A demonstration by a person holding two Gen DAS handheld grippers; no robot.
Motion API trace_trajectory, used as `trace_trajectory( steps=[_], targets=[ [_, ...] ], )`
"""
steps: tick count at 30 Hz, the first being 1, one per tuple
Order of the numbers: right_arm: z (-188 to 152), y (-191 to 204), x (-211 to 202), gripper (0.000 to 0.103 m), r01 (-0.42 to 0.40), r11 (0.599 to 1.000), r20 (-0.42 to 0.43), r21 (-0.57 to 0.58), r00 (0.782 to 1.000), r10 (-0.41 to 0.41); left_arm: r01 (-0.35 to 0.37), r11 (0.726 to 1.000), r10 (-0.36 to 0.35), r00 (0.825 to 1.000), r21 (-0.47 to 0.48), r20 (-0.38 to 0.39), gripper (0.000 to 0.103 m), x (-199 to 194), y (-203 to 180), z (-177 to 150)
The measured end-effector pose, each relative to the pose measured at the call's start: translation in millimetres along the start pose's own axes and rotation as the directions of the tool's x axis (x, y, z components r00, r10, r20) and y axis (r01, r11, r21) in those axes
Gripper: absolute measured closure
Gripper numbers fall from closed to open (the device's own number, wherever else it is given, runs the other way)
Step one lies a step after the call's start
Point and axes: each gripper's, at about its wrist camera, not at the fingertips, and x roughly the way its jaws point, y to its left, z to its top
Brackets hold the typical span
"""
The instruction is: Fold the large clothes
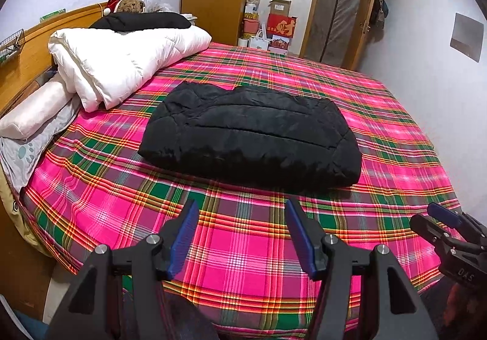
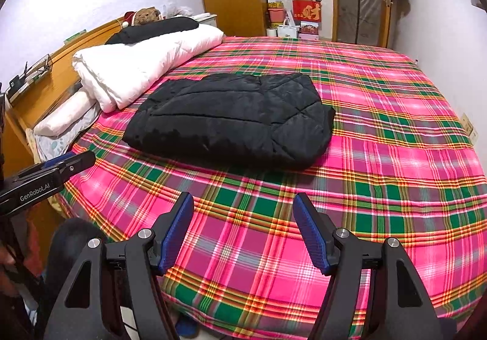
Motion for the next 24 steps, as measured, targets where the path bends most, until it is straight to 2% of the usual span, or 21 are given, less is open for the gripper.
trace_trajectory(
  steps=[24],
  targets=[
    [1.2,9.5,-2.7,0.035,0.002,1.000,-0.001,-0.009,1.000,-0.002,-0.012,1.000,0.013,1.000,-0.015,0.003,0.042,-6.5,4.5,-1.7]
  ],
)
